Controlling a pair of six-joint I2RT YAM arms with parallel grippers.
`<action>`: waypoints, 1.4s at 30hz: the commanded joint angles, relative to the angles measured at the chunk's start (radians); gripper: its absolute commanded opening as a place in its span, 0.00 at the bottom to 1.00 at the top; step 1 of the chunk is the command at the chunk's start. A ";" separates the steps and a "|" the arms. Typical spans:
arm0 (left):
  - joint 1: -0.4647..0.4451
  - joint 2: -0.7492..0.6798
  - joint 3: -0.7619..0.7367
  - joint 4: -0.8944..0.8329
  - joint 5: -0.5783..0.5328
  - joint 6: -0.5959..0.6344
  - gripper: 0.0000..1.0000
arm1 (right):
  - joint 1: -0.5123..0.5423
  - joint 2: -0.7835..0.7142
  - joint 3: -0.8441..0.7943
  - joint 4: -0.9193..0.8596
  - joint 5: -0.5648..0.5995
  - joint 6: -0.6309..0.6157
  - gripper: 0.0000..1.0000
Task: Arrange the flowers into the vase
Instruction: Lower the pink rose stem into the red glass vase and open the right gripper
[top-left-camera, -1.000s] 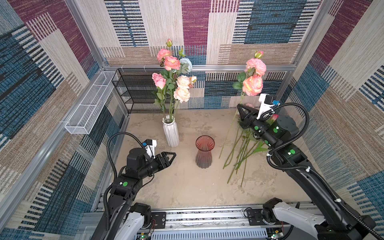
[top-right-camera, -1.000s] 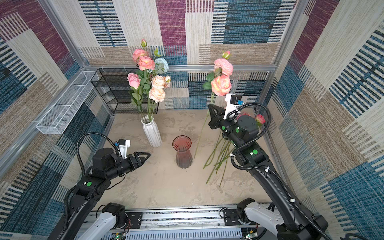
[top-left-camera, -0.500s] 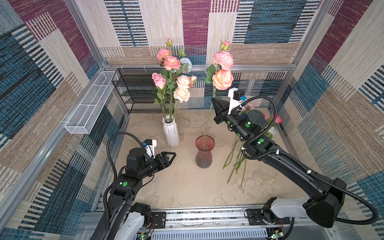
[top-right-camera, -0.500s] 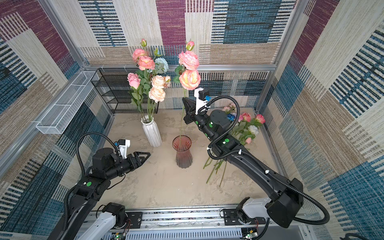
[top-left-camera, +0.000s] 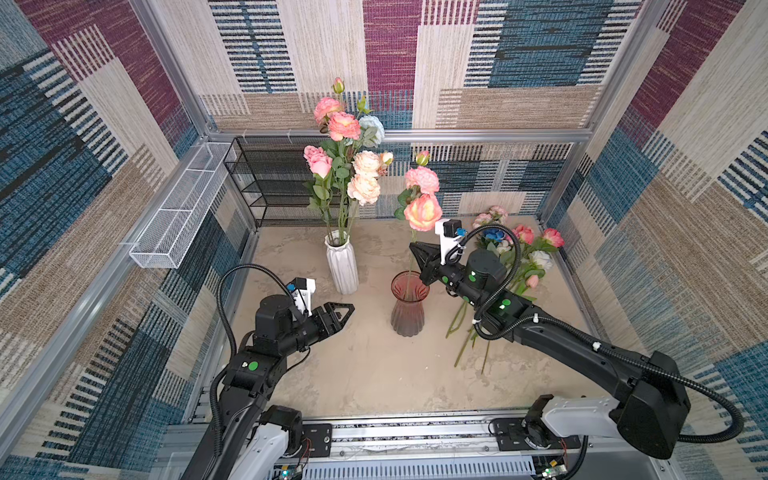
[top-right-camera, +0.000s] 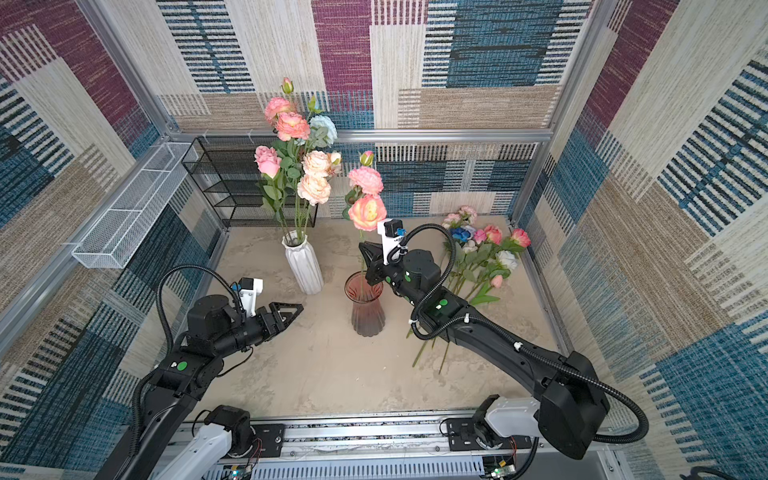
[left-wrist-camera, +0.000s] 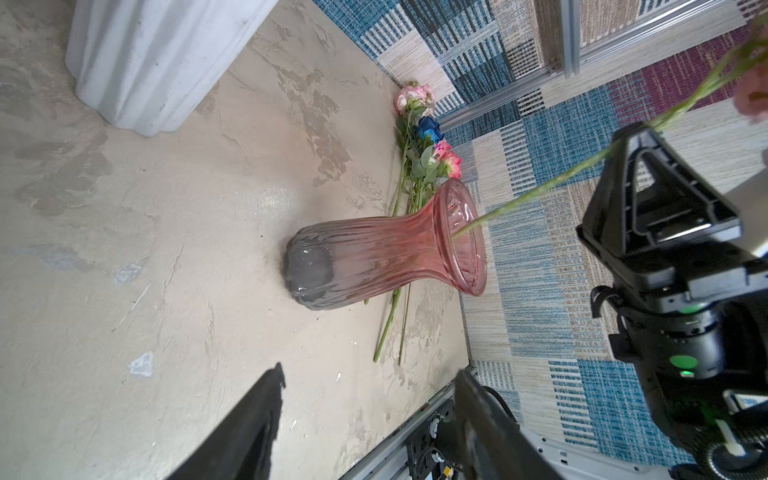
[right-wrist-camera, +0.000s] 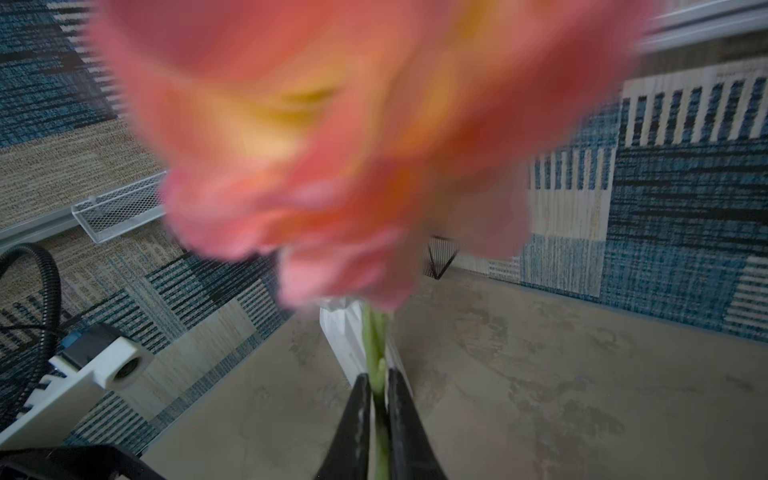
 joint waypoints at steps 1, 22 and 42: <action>0.002 0.008 0.004 0.033 0.027 0.004 0.67 | 0.001 -0.005 0.021 -0.087 -0.046 0.061 0.23; 0.001 0.051 0.005 0.079 0.039 0.018 0.67 | 0.000 -0.292 -0.061 -0.377 0.022 0.143 0.64; 0.001 0.018 -0.045 0.065 0.057 0.023 0.67 | -0.529 0.201 -0.153 -0.339 -0.094 0.330 0.37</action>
